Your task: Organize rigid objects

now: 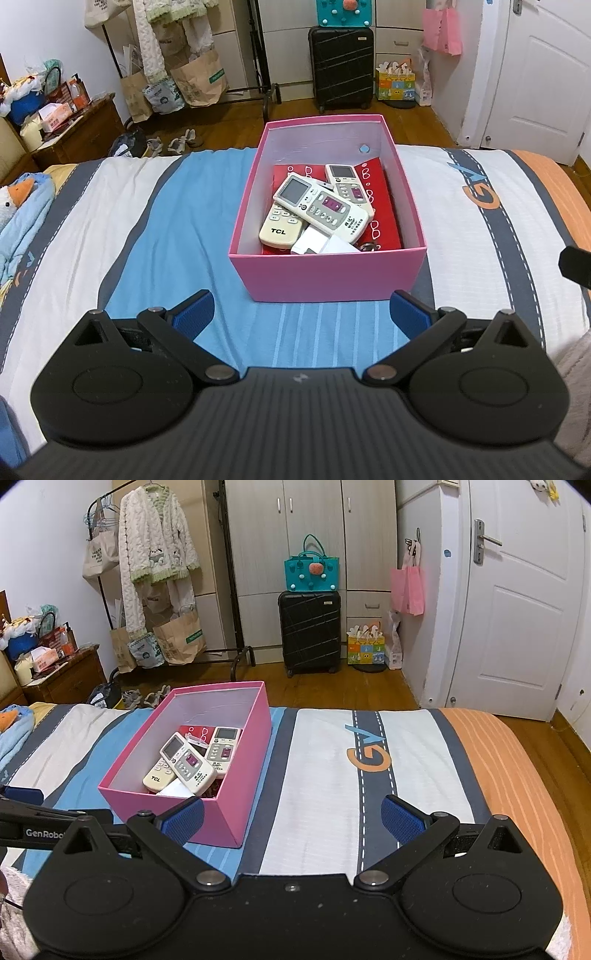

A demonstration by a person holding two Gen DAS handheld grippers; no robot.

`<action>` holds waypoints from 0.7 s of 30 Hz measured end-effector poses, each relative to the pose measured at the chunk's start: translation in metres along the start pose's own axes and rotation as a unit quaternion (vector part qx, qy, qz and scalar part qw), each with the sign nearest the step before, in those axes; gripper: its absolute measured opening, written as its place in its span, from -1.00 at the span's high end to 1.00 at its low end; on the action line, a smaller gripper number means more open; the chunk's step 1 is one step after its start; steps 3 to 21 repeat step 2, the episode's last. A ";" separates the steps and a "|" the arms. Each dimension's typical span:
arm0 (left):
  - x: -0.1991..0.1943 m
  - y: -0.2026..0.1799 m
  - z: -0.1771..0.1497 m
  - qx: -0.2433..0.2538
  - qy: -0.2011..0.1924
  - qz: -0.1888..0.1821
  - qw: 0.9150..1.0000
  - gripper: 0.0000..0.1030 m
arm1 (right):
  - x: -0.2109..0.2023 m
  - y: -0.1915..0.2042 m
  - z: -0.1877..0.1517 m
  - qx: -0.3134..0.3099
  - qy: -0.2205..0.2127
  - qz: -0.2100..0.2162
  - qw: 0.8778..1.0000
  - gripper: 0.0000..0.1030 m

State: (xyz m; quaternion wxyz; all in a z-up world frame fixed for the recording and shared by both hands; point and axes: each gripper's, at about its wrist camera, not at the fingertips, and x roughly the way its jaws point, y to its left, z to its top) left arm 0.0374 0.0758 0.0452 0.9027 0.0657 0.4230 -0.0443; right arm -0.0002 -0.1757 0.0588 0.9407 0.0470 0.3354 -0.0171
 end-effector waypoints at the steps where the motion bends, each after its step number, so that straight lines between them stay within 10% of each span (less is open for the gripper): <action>1: 0.000 0.000 0.000 0.000 0.000 0.001 1.000 -1.00 | 0.000 0.000 0.000 -0.001 0.000 0.000 1.000 -1.00; 21: 0.000 0.000 0.000 0.000 0.000 0.000 1.000 -1.00 | 0.000 0.000 0.000 -0.001 -0.001 0.000 1.000 -1.00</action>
